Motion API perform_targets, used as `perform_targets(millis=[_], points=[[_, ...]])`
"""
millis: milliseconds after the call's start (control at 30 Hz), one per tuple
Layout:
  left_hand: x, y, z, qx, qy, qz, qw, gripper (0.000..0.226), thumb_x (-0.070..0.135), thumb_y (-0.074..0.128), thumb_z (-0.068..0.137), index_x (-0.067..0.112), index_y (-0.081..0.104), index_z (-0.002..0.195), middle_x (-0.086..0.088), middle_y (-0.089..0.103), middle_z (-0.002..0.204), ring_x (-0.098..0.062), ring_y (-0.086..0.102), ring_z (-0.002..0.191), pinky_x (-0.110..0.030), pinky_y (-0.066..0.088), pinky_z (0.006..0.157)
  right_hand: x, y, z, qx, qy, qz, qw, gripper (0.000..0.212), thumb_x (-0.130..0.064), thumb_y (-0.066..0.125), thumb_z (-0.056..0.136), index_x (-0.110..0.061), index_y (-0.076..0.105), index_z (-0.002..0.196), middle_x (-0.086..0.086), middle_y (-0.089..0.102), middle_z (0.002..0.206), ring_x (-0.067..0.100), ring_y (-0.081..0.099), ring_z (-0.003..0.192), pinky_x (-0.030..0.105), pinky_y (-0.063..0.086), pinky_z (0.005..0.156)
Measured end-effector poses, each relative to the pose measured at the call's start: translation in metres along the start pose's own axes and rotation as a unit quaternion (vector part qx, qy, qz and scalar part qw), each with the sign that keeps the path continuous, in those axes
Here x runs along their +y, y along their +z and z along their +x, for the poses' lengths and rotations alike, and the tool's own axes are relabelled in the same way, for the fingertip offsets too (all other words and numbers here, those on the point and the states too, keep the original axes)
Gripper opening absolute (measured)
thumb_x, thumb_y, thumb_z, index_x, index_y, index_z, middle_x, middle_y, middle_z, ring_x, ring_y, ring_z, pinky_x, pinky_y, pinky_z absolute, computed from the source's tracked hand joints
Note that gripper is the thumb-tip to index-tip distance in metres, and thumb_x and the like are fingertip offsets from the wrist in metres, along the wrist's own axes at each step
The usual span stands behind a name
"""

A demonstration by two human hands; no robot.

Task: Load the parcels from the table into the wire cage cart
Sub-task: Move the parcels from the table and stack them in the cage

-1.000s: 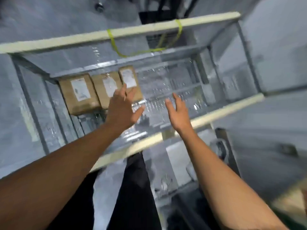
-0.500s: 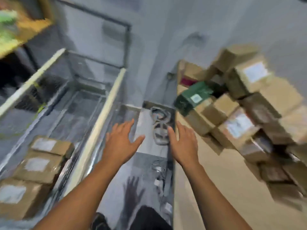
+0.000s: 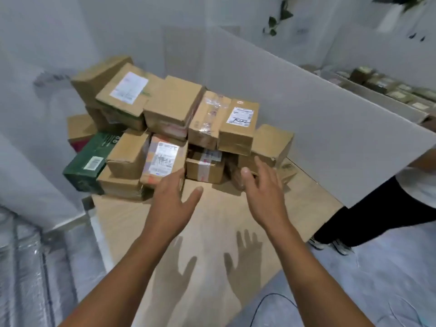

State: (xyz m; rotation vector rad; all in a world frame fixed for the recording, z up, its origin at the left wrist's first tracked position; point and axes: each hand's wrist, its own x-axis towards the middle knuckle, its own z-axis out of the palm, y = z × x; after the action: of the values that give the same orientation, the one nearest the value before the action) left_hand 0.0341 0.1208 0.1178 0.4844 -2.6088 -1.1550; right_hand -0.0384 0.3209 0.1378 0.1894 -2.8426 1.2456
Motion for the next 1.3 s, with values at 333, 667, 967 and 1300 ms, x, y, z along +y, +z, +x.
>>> perform_targets(millis=[333, 667, 967, 1300], points=[[0.055, 0.054, 0.111, -0.033, 0.015, -0.049, 0.998, 0.07, 0.047, 0.063, 0.097, 0.022, 0.036, 0.157, 0.001, 0.039, 0.158, -0.018, 0.038, 0.144, -0.031, 0.033, 0.11, 0.027, -0.017, 0.084, 0.017, 0.084, 0.009, 0.996, 0.066, -0.063, 0.031, 0.106, -0.029, 0.03, 0.163, -0.003, 0.027, 0.17, 0.019, 0.007, 0.159, 0.048, 0.011, 0.129], [0.044, 0.087, 0.201, -0.055, -0.004, -0.113, 0.992, 0.063, 0.05, 0.051, 0.103, 0.019, 0.038, 0.156, -0.001, 0.046, 0.156, -0.021, 0.046, 0.14, -0.032, 0.038, 0.107, 0.006, 0.025, 0.155, -0.002, 0.164, 0.011, 0.986, 0.073, -0.066, 0.031, 0.104, -0.03, 0.017, 0.166, -0.005, 0.014, 0.174, 0.014, -0.003, 0.16, 0.045, 0.006, 0.129], [0.051, 0.09, 0.207, -0.15, -0.057, -0.16, 0.974, 0.042, 0.05, 0.055, 0.102, 0.022, 0.053, 0.133, 0.002, 0.067, 0.123, -0.019, 0.063, 0.112, -0.038, 0.051, 0.092, -0.007, 0.03, 0.172, 0.0, 0.203, 0.095, 0.975, 0.083, -0.085, 0.024, 0.092, -0.038, 0.037, 0.159, -0.007, 0.031, 0.168, 0.02, 0.01, 0.159, 0.058, 0.015, 0.127], [0.077, 0.068, 0.099, -0.108, -0.054, -0.232, 0.965, 0.019, 0.024, 0.062, 0.101, 0.023, 0.05, 0.115, 0.015, 0.064, 0.11, 0.008, 0.062, 0.091, -0.012, 0.044, 0.065, 0.001, -0.004, 0.087, 0.082, 0.163, 0.353, 0.918, 0.032, -0.06, 0.054, 0.101, -0.028, 0.053, 0.1, -0.012, 0.065, 0.1, 0.006, 0.061, 0.093, 0.032, 0.045, 0.079]])
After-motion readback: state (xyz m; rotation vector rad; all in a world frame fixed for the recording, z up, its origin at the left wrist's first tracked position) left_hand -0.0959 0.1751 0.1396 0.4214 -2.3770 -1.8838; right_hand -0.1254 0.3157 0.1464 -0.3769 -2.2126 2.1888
